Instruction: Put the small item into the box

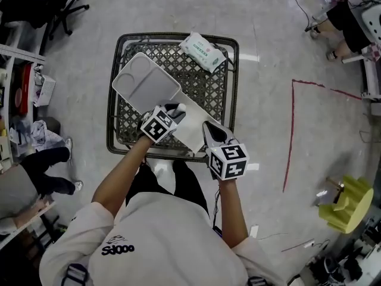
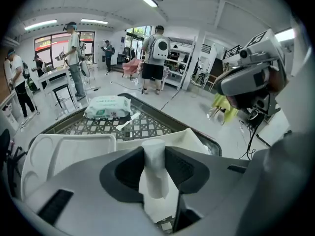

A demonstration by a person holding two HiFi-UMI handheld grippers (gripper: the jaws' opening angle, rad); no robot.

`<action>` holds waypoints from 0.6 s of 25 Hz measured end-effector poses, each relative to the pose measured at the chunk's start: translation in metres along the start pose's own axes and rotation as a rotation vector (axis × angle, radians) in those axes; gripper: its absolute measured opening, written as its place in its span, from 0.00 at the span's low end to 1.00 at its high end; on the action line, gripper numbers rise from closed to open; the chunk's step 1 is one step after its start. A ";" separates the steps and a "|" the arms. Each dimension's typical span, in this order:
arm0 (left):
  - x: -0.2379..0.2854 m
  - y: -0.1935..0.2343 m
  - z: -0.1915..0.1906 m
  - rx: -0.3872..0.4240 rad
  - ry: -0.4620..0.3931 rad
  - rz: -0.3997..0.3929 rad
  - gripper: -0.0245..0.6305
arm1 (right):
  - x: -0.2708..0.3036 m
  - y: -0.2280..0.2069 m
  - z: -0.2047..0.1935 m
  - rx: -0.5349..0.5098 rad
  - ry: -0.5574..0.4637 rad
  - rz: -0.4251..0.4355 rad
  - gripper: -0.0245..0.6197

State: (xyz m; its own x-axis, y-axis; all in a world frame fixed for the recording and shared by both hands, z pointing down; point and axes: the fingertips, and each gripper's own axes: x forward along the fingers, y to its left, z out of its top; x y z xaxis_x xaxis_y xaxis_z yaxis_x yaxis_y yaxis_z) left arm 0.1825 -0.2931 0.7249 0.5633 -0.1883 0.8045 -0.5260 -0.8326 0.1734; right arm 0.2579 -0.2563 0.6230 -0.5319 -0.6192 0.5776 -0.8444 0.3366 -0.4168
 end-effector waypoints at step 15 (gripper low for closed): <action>0.053 0.001 -0.036 0.209 0.276 0.062 0.24 | 0.009 -0.017 -0.032 0.067 0.048 -0.011 0.05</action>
State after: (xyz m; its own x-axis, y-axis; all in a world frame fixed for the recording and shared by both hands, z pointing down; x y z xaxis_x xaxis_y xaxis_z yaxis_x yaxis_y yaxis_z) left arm 0.1889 -0.2854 0.7881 0.3256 -0.1178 0.9382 -0.3962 -0.9179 0.0222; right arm 0.2657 -0.2454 0.6577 -0.5267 -0.5869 0.6149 -0.8448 0.2810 -0.4554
